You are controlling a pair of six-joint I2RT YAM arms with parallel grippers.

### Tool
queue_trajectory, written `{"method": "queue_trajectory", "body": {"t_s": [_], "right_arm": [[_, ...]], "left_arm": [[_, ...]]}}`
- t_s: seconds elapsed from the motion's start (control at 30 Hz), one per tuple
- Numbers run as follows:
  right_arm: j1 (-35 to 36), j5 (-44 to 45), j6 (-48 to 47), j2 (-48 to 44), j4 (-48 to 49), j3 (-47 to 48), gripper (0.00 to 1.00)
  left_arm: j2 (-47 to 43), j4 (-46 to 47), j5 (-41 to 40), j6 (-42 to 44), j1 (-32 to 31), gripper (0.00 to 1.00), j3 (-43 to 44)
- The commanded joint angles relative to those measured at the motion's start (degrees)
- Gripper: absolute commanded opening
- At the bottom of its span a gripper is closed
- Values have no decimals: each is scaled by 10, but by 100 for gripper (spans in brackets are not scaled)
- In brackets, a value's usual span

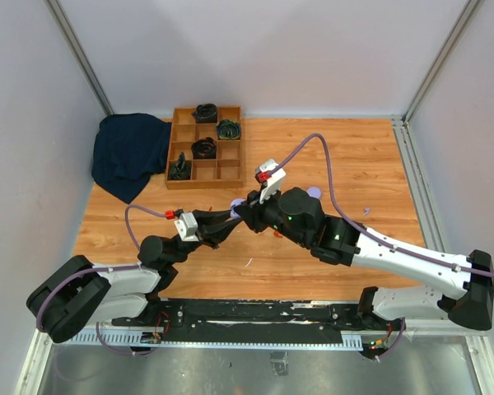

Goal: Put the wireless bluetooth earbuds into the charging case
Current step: Place the earbud in the charging case.

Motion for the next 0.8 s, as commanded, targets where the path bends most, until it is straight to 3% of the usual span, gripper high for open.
{"method": "queue_trajectory", "body": {"t_s": [0.0,0.5,0.77], "right_arm": [[9,6,14,9,8,-3,20],[9,9,21,28,2,-9,21],[9,17,3,15,-17,9,46]], "left_arm": [[-1,52,1,-2,4,0,14],[7,68,-1,-13,4,0,15],[17,72,-7,-13,4,0,11]]}}
